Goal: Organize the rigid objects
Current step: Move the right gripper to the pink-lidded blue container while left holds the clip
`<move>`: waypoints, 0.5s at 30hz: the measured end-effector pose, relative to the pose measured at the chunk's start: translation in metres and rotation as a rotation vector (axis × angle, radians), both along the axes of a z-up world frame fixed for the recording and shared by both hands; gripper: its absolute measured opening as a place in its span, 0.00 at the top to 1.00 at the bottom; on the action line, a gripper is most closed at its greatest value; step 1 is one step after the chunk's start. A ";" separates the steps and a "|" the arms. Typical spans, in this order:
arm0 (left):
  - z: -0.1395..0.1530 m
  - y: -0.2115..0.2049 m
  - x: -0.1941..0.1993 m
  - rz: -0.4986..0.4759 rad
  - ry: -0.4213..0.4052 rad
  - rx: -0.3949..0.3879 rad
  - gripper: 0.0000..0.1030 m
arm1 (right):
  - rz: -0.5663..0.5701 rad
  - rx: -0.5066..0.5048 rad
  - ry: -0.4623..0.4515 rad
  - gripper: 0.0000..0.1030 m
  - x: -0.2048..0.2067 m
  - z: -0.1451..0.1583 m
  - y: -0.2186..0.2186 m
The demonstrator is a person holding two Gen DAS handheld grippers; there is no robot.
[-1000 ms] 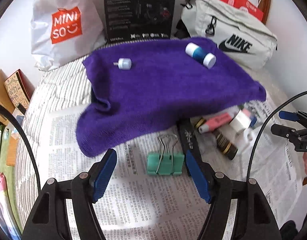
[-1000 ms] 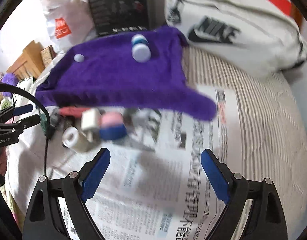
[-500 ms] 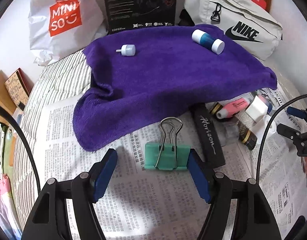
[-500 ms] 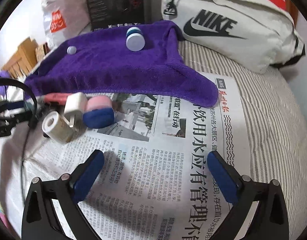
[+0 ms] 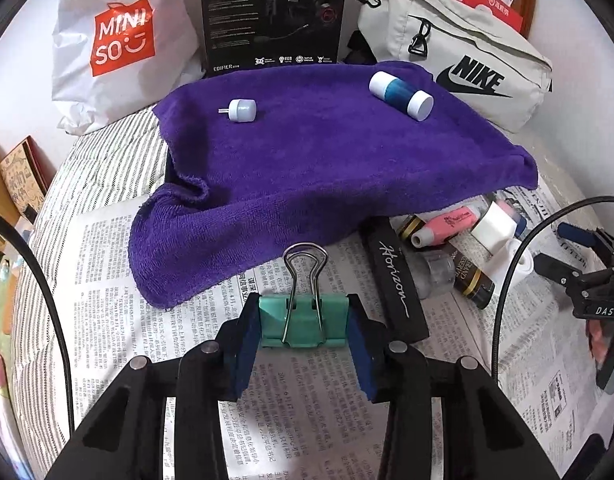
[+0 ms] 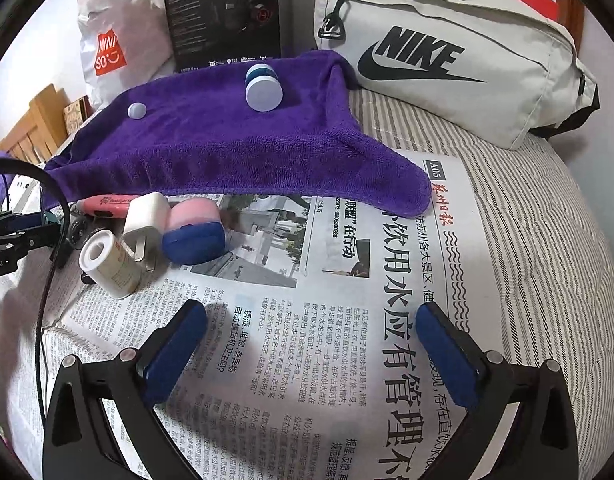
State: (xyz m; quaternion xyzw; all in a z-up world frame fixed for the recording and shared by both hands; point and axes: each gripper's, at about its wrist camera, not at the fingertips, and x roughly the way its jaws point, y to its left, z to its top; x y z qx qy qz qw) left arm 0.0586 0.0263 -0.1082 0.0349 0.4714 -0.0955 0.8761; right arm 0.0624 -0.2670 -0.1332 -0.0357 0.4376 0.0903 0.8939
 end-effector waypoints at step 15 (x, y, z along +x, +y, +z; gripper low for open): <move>-0.001 -0.001 -0.002 0.011 -0.009 0.009 0.62 | 0.038 0.109 0.036 0.00 0.008 0.015 0.004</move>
